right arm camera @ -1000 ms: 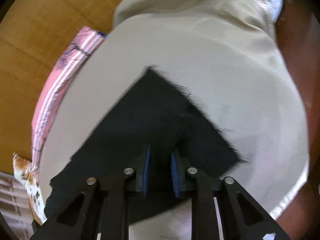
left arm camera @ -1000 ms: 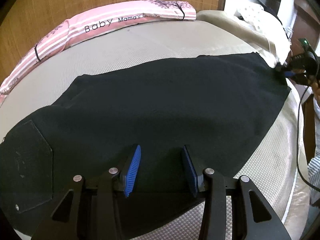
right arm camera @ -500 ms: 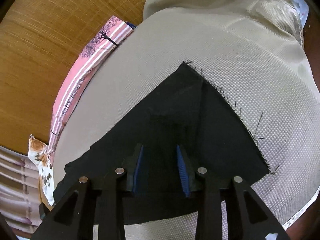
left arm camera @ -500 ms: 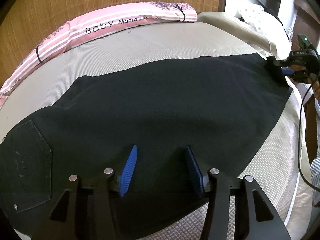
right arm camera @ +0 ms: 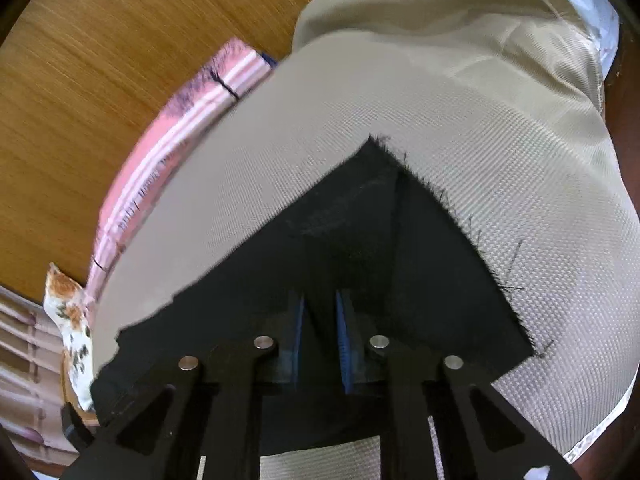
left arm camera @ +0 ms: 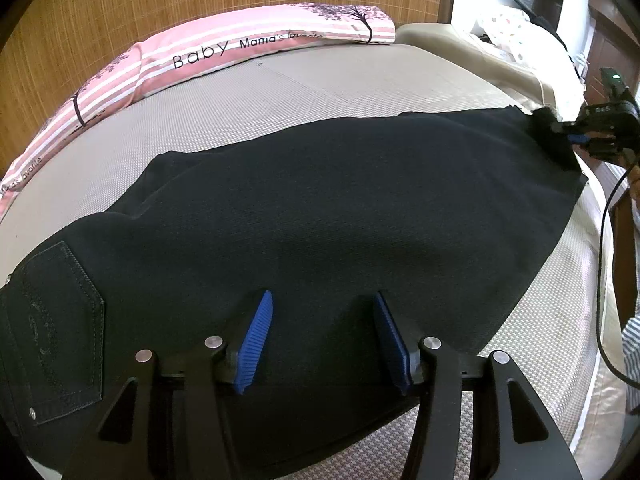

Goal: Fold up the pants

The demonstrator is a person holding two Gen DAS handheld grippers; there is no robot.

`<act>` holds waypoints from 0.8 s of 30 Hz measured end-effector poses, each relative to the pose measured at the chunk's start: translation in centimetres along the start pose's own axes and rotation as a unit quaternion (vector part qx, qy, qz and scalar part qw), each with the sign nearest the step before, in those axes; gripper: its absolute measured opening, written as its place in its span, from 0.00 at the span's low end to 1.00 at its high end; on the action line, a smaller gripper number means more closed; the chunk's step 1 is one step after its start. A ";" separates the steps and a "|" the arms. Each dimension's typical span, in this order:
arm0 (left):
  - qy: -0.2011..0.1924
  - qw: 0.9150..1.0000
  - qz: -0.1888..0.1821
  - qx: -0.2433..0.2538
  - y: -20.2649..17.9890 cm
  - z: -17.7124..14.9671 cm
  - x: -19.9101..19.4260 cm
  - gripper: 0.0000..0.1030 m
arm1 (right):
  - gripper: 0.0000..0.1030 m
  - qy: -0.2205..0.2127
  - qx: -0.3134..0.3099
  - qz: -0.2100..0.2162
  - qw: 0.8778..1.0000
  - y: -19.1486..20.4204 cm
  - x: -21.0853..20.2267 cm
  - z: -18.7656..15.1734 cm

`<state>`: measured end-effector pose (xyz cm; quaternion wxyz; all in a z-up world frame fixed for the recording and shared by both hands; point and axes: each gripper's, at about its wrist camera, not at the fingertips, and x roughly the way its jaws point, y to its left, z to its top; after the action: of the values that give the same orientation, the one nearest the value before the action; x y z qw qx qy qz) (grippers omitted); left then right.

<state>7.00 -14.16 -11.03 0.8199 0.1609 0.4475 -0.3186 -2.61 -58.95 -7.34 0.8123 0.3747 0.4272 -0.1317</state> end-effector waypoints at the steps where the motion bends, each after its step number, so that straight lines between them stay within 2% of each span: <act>1: 0.000 1.000 0.000 0.000 0.0 0.0 0.0 0.53 | 0.09 -0.011 0.001 -0.002 1.000 -0.1 -0.6 0.0; 5: -0.001 1.000 -0.001 -0.001 0.1 0.1 0.0 0.53 | 0.08 -0.052 0.034 -0.020 0.998 -2.1 -3.6 -0.2; 7: -0.002 1.000 -0.001 -0.001 0.2 0.1 0.0 0.53 | 0.08 -0.062 0.051 -0.056 0.995 -3.7 -4.5 -0.8; 9: -0.002 1.000 -0.001 -0.001 0.2 0.1 0.0 0.53 | 0.08 -0.048 0.078 -0.072 0.993 -5.8 -3.9 -1.6; 12: -0.002 1.000 -0.001 -0.002 0.2 0.0 0.0 0.53 | 0.08 -0.033 0.110 -0.064 0.991 -7.6 -2.9 -2.5; 18: 0.000 1.000 0.000 -0.002 0.2 0.0 0.0 0.53 | 0.05 -0.048 0.092 -0.063 0.993 -6.5 -3.4 -1.9; 24: 0.006 1.000 -0.003 -0.002 0.5 0.0 -0.2 0.53 | 0.03 -0.065 0.049 -0.127 0.988 -4.6 -4.3 -2.6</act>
<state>7.23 -13.72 -10.92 0.8168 0.1593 0.4533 -0.3193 -9.23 -60.62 -7.10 0.7956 0.3473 0.4105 -0.2791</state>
